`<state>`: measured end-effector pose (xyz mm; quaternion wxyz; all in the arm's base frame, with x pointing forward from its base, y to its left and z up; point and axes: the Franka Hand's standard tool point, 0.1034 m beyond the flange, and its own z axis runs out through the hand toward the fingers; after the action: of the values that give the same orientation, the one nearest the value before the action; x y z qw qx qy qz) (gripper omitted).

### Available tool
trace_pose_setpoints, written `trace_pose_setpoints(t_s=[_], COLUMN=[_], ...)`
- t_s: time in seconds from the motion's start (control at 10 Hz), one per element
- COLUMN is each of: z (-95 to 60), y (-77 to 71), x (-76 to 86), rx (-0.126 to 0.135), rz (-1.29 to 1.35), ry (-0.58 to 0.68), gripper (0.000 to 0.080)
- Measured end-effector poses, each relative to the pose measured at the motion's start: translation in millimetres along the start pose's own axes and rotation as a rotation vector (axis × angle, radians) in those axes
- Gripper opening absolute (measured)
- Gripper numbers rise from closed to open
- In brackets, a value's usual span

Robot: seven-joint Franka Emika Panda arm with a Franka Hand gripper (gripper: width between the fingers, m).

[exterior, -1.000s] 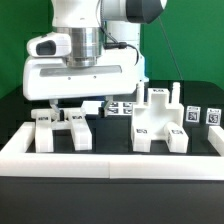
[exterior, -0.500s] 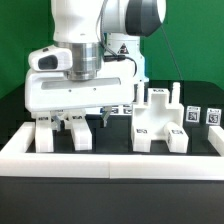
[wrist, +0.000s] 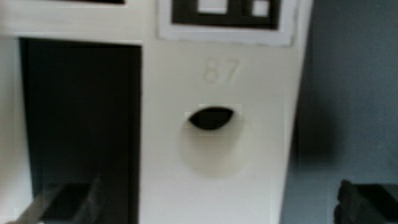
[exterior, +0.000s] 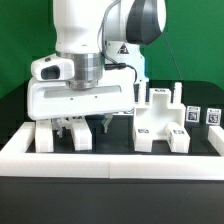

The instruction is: Assemble chair

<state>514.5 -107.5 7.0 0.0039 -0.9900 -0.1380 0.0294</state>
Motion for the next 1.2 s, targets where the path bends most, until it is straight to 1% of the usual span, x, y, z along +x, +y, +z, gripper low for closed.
trace_pose_setpoints(t_s=[0.3,0.4,0.5,0.6,0.7,0.8,1.2], z=[2.1,2.3,2.4,2.5,2.6,2.5,2.5], y=[0.7,0.5,0.4,0.4,0.4,0.5,0.5], x=[-1.7,-1.8,-1.8,-1.9,-1.9,-1.8,-1.8], rx=[0.001,0.001,0.001,0.001,0.001,0.001,0.001], rz=[0.002,0.003,0.003,0.003,0.003,0.002,0.002], ry=[-0.004,-0.005,-0.005,-0.005,-0.005,-0.005,-0.005], gripper=[0.0649,0.0623,0.0623,0.0449,0.0449,0.0285,0.0286])
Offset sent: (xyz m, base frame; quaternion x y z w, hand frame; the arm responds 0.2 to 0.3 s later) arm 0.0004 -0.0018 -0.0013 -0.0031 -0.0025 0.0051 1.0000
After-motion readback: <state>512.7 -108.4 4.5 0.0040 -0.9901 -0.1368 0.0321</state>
